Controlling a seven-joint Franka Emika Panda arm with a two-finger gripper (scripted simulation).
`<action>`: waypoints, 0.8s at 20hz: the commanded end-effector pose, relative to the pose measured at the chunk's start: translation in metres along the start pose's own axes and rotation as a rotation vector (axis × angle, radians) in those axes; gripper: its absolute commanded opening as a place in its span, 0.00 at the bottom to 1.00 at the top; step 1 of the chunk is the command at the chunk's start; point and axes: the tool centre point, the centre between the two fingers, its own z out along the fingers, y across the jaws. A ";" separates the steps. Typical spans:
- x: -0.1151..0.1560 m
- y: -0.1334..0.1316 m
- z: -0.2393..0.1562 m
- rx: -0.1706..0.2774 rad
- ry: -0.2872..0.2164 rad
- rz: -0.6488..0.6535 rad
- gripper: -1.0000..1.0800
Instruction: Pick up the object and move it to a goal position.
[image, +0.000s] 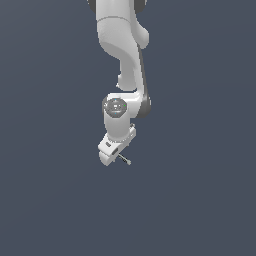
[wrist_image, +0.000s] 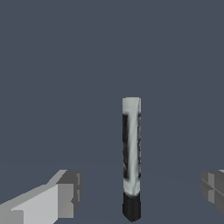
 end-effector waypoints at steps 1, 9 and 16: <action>0.000 -0.001 0.008 0.001 -0.001 -0.001 0.96; 0.000 -0.001 0.043 0.001 0.000 -0.004 0.96; 0.000 0.000 0.046 0.001 0.000 -0.004 0.00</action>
